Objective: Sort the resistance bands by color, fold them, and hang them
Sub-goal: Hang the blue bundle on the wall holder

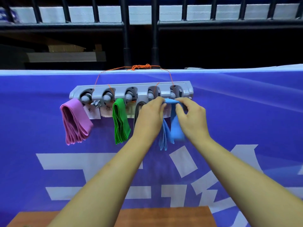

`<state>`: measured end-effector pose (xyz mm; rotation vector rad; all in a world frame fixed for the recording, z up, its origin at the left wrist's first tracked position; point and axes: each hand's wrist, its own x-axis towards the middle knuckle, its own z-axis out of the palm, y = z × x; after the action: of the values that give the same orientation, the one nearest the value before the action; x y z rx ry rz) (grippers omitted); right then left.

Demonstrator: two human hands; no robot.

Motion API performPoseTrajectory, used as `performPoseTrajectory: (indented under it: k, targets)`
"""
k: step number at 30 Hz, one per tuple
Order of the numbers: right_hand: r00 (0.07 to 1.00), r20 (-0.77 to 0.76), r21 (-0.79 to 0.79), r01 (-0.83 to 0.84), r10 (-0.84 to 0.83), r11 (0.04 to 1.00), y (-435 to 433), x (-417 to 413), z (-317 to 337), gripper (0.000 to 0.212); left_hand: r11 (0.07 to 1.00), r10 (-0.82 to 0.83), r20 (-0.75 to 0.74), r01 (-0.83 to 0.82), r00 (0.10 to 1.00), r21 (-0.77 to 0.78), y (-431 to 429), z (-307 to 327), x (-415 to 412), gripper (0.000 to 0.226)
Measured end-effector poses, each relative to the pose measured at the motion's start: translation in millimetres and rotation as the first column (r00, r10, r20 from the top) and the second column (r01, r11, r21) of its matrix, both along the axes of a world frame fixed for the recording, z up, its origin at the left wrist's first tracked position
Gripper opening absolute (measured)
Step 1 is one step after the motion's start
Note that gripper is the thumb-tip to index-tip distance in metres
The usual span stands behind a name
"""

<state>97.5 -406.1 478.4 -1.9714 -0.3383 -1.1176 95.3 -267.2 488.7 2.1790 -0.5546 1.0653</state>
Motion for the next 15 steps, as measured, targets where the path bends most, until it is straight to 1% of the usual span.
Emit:
performPoseTrajectory:
  k: [2, 4, 6, 8, 10, 12, 15]
  targets:
    - [0.998, 0.063, -0.006, 0.013, -0.012, 1.0, 0.1, 1.6, 1.6, 0.025, 0.998, 0.056, 0.077, -0.055, 0.995, -0.01, -4.6, 3.4, -3.0, 0.018]
    - [0.994, 0.106, -0.002, 0.022, -0.021, 1.0, 2.0, 4.2, 5.2, 0.024, 0.996, 0.084, 0.124, -0.085, 0.989, 0.005, -7.3, 6.2, -2.7, 0.018]
    - [0.996, 0.08, -0.028, 0.032, -0.029, 0.999, 2.4, 7.9, 6.5, 0.023, 0.993, 0.097, 0.103, -0.103, 0.99, 0.052, -7.3, 6.0, 0.8, 0.016]
    - [0.998, 0.022, -0.083, 0.054, -0.052, 0.995, -2.0, 11.5, 2.5, 0.022, 0.99, 0.108, 0.038, -0.111, 0.993, 0.082, -5.9, 2.3, 4.6, 0.018]
    - [0.999, -0.006, -0.125, 0.048, -0.049, 0.991, -7.9, 12.1, -4.8, 0.02, 0.998, 0.056, 0.01, -0.057, 0.998, 0.026, -2.9, -3.5, 7.2, 0.021]
    - [1.0, -0.031, -0.145, 0.0, -0.004, 0.989, -10.6, 10.1, -9.5, 0.02, 1.0, -0.018, 0.002, 0.018, 1.0, -0.005, -0.9, -9.0, 8.9, 0.025]
    - [0.994, -0.079, -0.098, -0.088, 0.081, 0.991, -7.1, 7.4, -8.0, 0.024, 0.997, -0.081, -0.009, 0.081, 0.997, -0.012, -0.1, -13.9, 9.3, 0.034]
